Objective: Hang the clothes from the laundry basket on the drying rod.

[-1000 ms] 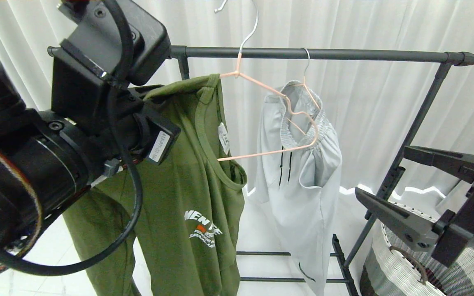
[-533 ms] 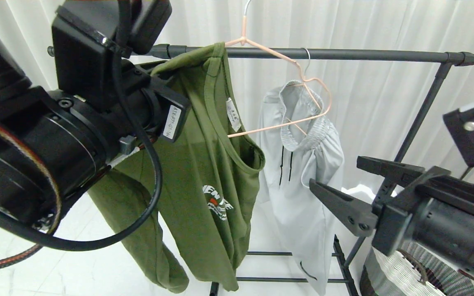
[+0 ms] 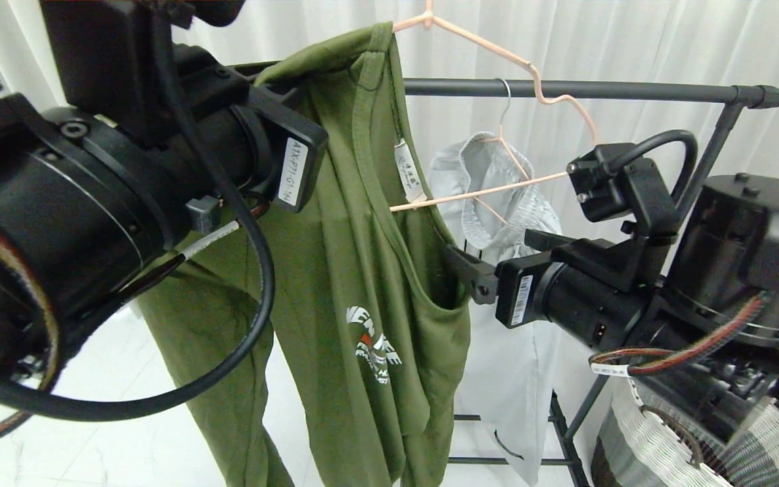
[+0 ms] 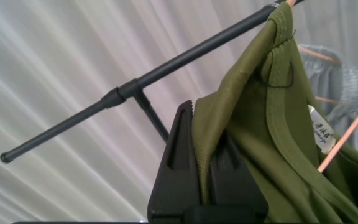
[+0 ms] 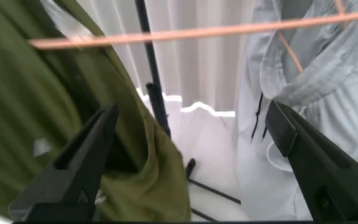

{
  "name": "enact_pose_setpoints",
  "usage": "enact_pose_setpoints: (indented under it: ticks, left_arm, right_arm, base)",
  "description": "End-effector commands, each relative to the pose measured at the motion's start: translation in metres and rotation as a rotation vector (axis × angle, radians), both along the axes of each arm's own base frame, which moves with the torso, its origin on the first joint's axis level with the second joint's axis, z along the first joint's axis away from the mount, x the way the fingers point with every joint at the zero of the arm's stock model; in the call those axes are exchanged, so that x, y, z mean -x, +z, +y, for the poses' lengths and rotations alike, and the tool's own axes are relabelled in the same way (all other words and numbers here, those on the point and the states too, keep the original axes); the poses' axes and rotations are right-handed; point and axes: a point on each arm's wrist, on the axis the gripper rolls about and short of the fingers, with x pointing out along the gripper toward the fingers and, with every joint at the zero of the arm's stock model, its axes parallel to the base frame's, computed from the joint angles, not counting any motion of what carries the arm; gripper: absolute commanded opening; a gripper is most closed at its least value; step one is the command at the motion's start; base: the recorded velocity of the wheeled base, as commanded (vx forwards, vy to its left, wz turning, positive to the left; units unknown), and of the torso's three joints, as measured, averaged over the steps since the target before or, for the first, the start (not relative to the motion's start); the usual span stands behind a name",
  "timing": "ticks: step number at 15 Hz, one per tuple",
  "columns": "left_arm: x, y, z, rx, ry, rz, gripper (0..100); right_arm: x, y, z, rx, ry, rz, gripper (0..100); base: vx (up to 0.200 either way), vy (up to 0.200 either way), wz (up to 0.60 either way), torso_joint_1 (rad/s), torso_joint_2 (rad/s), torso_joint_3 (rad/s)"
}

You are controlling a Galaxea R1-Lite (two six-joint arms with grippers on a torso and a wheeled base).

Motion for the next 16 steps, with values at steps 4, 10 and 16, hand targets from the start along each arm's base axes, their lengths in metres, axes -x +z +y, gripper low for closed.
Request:
enact_pose_setpoints:
  ticks: [4,10,16]
  left_arm:
    - [0.004,0.009,-0.002,0.023,-0.016,-0.019,0]
    - [0.006,0.01,0.0,0.031,-0.019,-0.022,0]
    - [0.002,-0.026,0.016,-0.063,0.04,0.052,0]
  right_arm:
    - [-0.01,-0.022,0.006,0.049,-0.061,0.049,100]
    - [-0.037,-0.037,-0.035,0.097,-0.248,0.083,100]
    - [-0.059,0.004,-0.101,0.008,-0.469,-0.014,100]
  base:
    - [0.0,0.0,0.0,0.0,0.0,0.0]
    - [0.0,0.0,0.0,0.0,0.0,0.0]
    - [0.0,0.0,0.0,0.0,0.0,0.0]
